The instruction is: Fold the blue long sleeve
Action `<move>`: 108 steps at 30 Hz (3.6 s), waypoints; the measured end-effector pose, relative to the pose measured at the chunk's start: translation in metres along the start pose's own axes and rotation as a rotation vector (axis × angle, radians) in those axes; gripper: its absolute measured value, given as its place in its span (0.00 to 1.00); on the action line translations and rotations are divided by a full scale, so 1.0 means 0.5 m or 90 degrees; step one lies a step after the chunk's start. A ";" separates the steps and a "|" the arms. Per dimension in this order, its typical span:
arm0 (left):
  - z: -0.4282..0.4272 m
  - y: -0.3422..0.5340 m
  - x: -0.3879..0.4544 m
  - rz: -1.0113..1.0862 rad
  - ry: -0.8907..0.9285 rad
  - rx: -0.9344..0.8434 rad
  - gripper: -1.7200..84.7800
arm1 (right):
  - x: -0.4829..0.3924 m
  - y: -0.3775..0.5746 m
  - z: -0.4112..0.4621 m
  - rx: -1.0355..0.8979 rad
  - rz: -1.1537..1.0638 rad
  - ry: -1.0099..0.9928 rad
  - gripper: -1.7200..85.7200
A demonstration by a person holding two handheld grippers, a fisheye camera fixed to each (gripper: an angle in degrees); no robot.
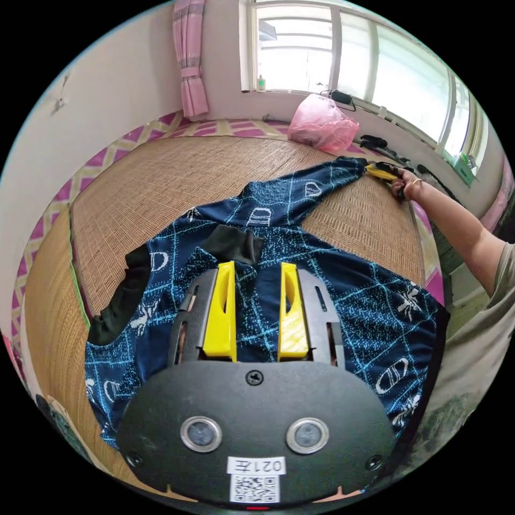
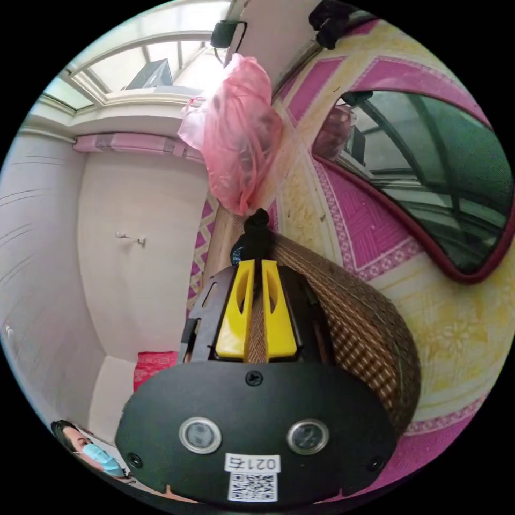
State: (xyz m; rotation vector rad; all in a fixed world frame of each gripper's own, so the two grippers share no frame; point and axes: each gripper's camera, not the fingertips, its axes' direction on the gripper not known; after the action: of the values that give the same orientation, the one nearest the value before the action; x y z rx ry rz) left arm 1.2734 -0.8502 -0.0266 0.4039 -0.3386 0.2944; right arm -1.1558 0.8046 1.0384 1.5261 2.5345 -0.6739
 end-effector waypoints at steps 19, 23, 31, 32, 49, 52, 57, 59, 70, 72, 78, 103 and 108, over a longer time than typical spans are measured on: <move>-0.471 0.693 -0.329 -0.398 0.083 0.469 0.01 | -0.005 0.392 -0.288 -0.092 -0.184 -0.174 0.02; -0.731 1.113 -0.398 -0.500 -0.077 0.537 0.01 | -0.005 0.429 -0.308 -0.084 -0.176 -0.207 0.02; -0.873 1.880 -0.382 -0.768 -0.195 0.612 0.01 | -0.059 0.491 -0.274 -0.123 -0.192 -0.234 0.01; -0.855 1.981 -0.368 -0.809 -0.180 0.628 0.01 | -0.061 0.497 -0.268 -0.128 -0.191 -0.239 0.01; -0.620 2.545 -0.093 -0.925 0.087 0.912 0.02 | -0.082 0.560 -0.152 -0.234 -0.160 -0.289 0.01; -0.609 2.570 -0.033 -0.992 0.070 0.918 0.06 | -0.074 0.550 -0.144 -0.231 -0.147 -0.298 0.02; -0.672 2.595 0.060 -0.981 -0.083 0.851 0.18 | -0.098 0.518 -0.135 -0.223 -0.189 -0.269 0.04; -0.699 2.588 0.086 -0.965 -0.132 0.812 0.18 | -0.122 0.498 -0.131 -0.224 -0.219 -0.232 0.05; -0.733 2.520 0.225 -1.002 -0.241 0.715 0.12 | -0.140 0.200 -0.027 -0.084 -0.056 0.022 0.13; -0.737 2.502 0.254 -1.010 -0.246 0.729 0.11 | -0.136 0.165 -0.021 -0.040 -0.014 0.032 0.14; -0.755 2.435 0.309 -1.000 -0.271 0.718 0.09 | -0.167 0.067 -0.016 0.069 0.049 0.053 0.14; -0.605 2.260 0.240 -0.943 -0.143 0.677 0.01 | -1.464 0.809 0.463 -0.225 -0.893 -0.015 0.03; -0.565 2.214 0.238 -0.917 -0.137 0.615 0.01 | -1.514 1.151 0.709 -0.354 -1.003 0.076 0.03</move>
State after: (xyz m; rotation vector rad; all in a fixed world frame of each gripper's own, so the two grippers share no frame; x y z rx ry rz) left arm 1.0747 0.2688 0.1407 1.5078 -0.0222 -1.0614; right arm -0.3363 0.2668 0.7752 -0.8006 3.1161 0.1490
